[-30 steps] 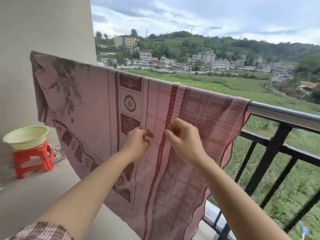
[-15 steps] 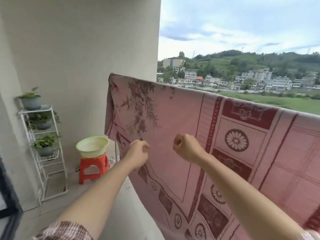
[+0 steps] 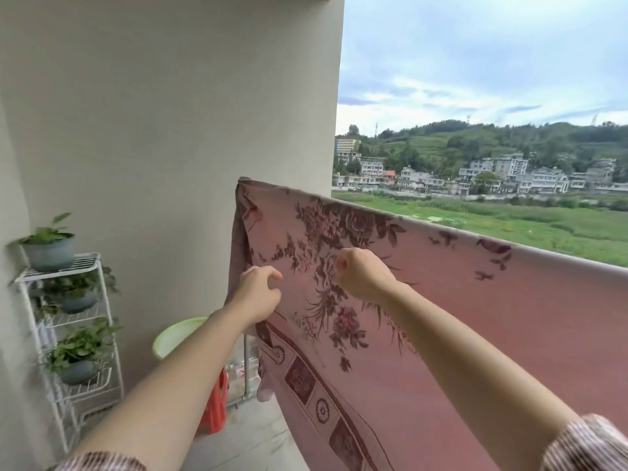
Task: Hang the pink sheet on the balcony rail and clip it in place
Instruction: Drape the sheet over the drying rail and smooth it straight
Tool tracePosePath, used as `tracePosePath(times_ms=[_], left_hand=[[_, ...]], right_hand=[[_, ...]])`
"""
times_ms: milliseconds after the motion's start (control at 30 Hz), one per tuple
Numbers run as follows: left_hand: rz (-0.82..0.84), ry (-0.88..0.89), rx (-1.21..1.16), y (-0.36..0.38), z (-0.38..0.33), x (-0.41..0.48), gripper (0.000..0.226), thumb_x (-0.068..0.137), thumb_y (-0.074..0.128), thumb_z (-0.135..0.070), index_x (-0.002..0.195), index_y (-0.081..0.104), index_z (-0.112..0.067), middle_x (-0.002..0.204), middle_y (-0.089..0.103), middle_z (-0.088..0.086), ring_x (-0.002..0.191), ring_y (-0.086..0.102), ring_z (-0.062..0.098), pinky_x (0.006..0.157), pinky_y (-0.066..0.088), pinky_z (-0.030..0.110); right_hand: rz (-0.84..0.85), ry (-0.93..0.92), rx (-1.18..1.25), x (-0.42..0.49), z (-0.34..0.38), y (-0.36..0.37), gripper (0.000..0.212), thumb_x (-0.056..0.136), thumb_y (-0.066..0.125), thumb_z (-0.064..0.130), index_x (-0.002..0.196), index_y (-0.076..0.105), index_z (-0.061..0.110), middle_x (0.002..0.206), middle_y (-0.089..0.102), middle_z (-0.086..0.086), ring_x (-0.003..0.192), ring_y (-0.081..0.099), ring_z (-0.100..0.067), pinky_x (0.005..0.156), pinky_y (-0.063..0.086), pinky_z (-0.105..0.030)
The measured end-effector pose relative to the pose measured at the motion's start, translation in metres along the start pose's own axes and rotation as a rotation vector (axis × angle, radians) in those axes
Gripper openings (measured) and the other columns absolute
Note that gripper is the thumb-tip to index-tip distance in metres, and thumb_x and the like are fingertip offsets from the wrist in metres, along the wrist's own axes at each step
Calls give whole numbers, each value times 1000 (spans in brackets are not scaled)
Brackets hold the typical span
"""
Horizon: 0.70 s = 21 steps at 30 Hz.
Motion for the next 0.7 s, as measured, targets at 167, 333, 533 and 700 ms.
tracePosePath(times_ms=[167,333,533,700], left_hand=[[-48,49,71,-9,48,115,39,84,53,-14,121,59,-25,131,51,4,113,53,22,87,45,31],[-61,58,100,-18,95,238,41,82,52,-16,123,58,-25,134,50,5,120,50,23,95,44,34],[-88,-31,35,-34,168,359,36,84,53,-16,119,60,-22,130,53,6,115,52,23,87,43,30],[-90,-76,-95,-29,229,453,34,87,52,-16,120,59,-17,131,55,7,117,53,22,83,38,26]], right_hand=[[-79,-72,-103,115,15,25,11,81,49,11,88,57,11,96,60,-4,87,57,-25,72,51,-36],[-161,-116,-102,247,40,49,5,82,53,16,77,53,17,92,57,-2,82,54,-24,69,48,-33],[-213,-217,-248,376,76,93,25,84,54,19,105,64,8,110,60,-9,113,47,-26,89,42,-36],[-216,-239,-332,467,98,139,30,87,53,23,113,62,9,116,58,-8,119,43,-24,93,38,-38]])
Point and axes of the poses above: each hand's wrist, its own x-axis towards the middle knuckle, its own y-axis out of the palm, z = x × y, the point moved 4 cm from there along x, towards the middle knuckle
